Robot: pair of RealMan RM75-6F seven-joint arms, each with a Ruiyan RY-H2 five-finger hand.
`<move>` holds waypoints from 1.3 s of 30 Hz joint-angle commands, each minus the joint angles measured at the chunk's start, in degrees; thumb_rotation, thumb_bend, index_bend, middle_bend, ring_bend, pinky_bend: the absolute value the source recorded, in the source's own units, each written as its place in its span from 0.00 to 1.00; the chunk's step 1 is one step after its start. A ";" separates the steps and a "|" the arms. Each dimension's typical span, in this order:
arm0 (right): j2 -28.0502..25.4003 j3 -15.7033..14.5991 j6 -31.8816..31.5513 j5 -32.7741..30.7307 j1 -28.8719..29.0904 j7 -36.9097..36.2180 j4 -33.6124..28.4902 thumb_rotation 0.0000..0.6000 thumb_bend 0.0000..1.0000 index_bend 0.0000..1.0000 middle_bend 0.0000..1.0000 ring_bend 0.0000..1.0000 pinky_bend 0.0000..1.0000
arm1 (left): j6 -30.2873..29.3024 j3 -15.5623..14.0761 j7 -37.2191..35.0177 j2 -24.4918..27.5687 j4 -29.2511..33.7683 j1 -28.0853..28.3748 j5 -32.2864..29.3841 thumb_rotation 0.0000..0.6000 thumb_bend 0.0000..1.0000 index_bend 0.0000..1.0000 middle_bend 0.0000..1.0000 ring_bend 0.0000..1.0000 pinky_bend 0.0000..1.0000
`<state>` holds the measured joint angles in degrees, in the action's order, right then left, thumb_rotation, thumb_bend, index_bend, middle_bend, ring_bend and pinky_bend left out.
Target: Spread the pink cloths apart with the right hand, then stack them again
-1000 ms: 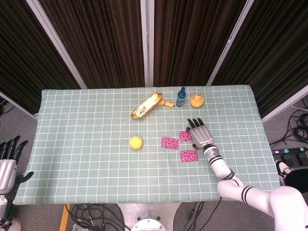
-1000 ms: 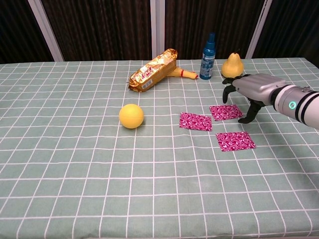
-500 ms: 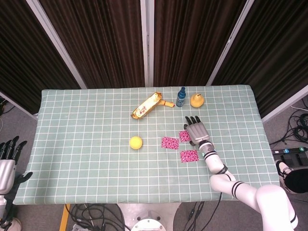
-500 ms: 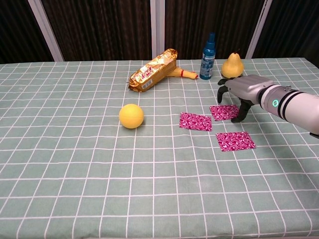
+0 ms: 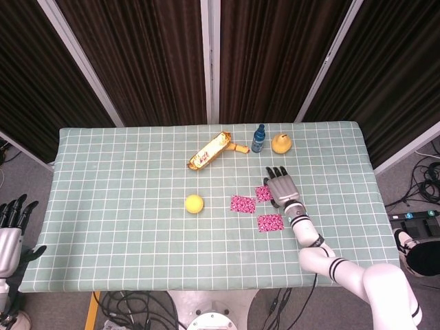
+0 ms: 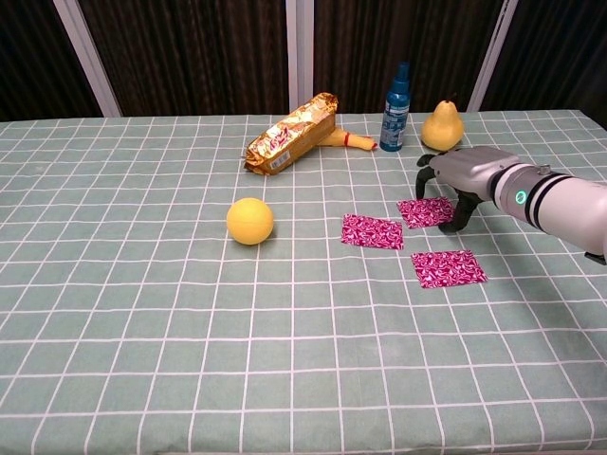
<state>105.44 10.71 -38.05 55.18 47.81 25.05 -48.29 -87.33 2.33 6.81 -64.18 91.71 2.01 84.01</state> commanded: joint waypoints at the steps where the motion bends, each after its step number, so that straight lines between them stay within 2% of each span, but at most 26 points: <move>1: -0.13 0.06 -0.08 -0.12 -0.10 -0.03 -0.23 1.00 0.16 0.36 0.03 0.00 0.00 | -0.03 -0.05 -0.02 -0.01 -0.03 -0.04 0.07 1.00 0.04 0.17 0.14 0.10 0.10; 6: -1.83 0.15 -1.63 0.45 -0.86 -0.54 -3.13 1.00 0.17 0.38 0.04 0.00 0.00 | -0.23 -0.06 -0.16 -0.01 -0.07 -0.12 0.21 1.00 0.04 0.17 0.14 0.10 0.10; 9: -4.48 0.21 -3.73 0.76 -1.88 -0.35 -7.43 1.00 0.17 0.38 0.04 0.00 0.00 | -0.29 -0.02 -0.21 0.08 -0.16 -0.17 0.14 1.00 0.04 0.17 0.14 0.10 0.10; 17: -14.76 -1.48 -10.58 -3.25 -6.36 5.38 -26.22 1.00 0.17 0.38 0.04 0.00 0.00 | -0.34 0.02 -0.46 0.04 -0.32 -0.05 0.51 1.00 0.04 0.17 0.14 0.10 0.10; 23: -18.43 -3.38 -14.95 -7.21 -9.01 8.11 -36.19 1.00 0.17 0.38 0.05 0.00 0.00 | -0.28 0.06 -0.72 -0.21 -0.66 0.26 1.06 1.00 0.04 0.17 0.14 0.10 0.10; 26: -18.35 -4.87 -16.56 -7.84 -9.79 9.35 -38.37 1.00 0.17 0.38 0.05 0.00 0.00 | -0.40 0.03 -0.96 -0.26 -0.85 0.27 1.28 1.00 0.04 0.17 0.14 0.10 0.10; 30: -16.88 -6.26 -17.21 -7.92 -10.29 9.72 -38.25 1.00 0.17 0.38 0.05 0.00 0.00 | -0.43 -0.08 -1.29 -0.39 -1.11 0.15 1.27 1.00 0.04 0.17 0.14 0.10 0.10; 39: -12.54 -6.39 -17.29 -8.22 -9.95 9.29 -34.87 1.00 0.17 0.37 0.05 0.00 0.00 | -0.67 -0.25 -2.12 -0.55 -1.75 -0.23 1.17 1.00 0.04 0.17 0.14 0.10 0.10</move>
<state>92.65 4.29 -55.14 46.97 37.82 34.33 -83.32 -87.99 2.08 4.70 -64.72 89.97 1.80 85.19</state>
